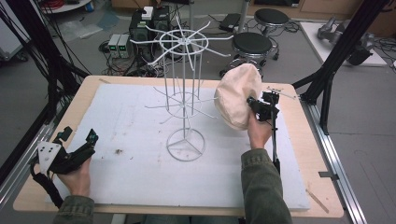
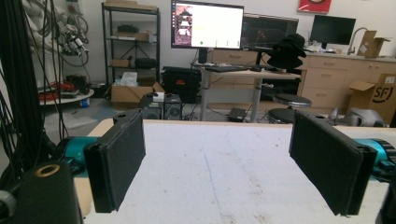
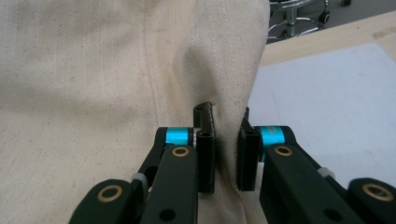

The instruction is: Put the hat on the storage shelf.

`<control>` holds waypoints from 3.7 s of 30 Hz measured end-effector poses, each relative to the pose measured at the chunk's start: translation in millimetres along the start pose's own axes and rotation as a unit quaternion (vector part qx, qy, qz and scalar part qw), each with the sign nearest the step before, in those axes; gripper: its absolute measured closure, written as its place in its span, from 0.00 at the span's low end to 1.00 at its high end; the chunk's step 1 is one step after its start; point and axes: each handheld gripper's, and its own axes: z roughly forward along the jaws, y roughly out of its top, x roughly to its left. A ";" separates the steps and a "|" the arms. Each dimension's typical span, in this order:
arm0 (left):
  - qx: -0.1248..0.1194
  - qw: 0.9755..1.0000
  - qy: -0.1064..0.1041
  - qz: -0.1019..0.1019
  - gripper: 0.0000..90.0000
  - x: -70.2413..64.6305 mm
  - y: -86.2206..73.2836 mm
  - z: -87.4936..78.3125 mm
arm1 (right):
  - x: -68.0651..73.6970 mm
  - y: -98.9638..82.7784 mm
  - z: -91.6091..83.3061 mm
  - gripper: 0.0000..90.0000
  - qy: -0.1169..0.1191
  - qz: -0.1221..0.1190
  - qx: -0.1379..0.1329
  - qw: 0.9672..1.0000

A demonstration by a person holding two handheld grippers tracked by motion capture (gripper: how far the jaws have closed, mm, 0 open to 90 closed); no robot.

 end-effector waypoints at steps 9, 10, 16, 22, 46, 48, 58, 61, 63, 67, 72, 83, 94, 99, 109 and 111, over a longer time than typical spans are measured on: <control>0.001 1.000 -0.001 -0.003 0.21 0.3 -1.1 1.4 | 10.6 12.9 -16.9 0.91 0.006 -0.024 -0.028 0.999; 0.001 1.000 -0.001 -0.003 0.21 0.4 -1.0 1.3 | 11.4 14.1 -19.4 0.91 0.008 -0.024 -0.033 0.999; 0.003 1.000 -0.002 -0.001 0.21 -0.6 -1.5 1.8 | 12.4 17.8 -31.1 0.91 0.008 -0.034 -0.050 0.998; 0.004 1.000 -0.003 0.000 0.21 -0.8 -2.0 2.4 | 17.0 24.2 -43.6 0.91 0.023 -0.050 -0.092 0.994; 0.007 1.000 -0.003 -0.001 0.21 0.0 -3.2 2.7 | 24.3 60.0 -102.0 0.91 0.147 -0.099 -0.193 0.965; 0.007 1.000 -0.004 -0.002 0.21 -0.4 -3.4 3.1 | 24.7 60.5 -103.9 0.95 0.156 -0.095 -0.186 0.965; 0.008 1.000 -0.003 -0.003 0.21 1.3 -4.1 2.8 | 20.4 59.9 -106.9 0.96 0.186 -0.088 -0.181 0.962; 0.007 1.000 -0.004 -0.003 0.21 0.4 -4.1 3.2 | 16.3 62.2 -113.8 0.96 0.207 -0.079 -0.192 0.956; 0.009 1.000 -0.005 -0.001 0.21 0.2 -4.0 3.1 | 14.3 64.3 -119.1 0.96 0.223 -0.073 -0.200 0.951; 0.009 1.000 -0.005 -0.002 0.21 -0.3 -3.9 3.2 | 15.1 69.6 -131.7 0.96 0.234 -0.075 -0.211 0.946; 0.008 1.000 -0.006 -0.001 0.21 -1.0 -3.7 3.1 | 22.9 76.7 -148.8 0.96 0.244 -0.088 -0.225 0.939; 0.005 1.000 -0.005 -0.003 0.21 -0.2 -3.5 2.7 | 38.1 87.5 -175.2 0.96 0.281 -0.106 -0.249 0.921; 0.007 1.000 -0.006 -0.002 0.21 -1.0 -3.7 3.1 | 35.4 99.2 -197.1 0.96 0.311 -0.128 -0.257 0.906; 0.007 1.000 -0.007 -0.002 0.21 -1.6 -3.6 3.2 | 34.5 103.8 -209.1 0.96 0.314 -0.135 -0.262 0.902; 0.007 1.000 -0.007 -0.002 0.21 -1.6 -3.5 3.1 | 33.0 108.3 -225.5 0.96 0.318 -0.141 -0.282 0.894; 0.007 1.000 -0.007 -0.002 0.21 -1.5 -3.4 3.0 | 32.5 109.2 -228.4 0.96 0.320 -0.142 -0.286 0.892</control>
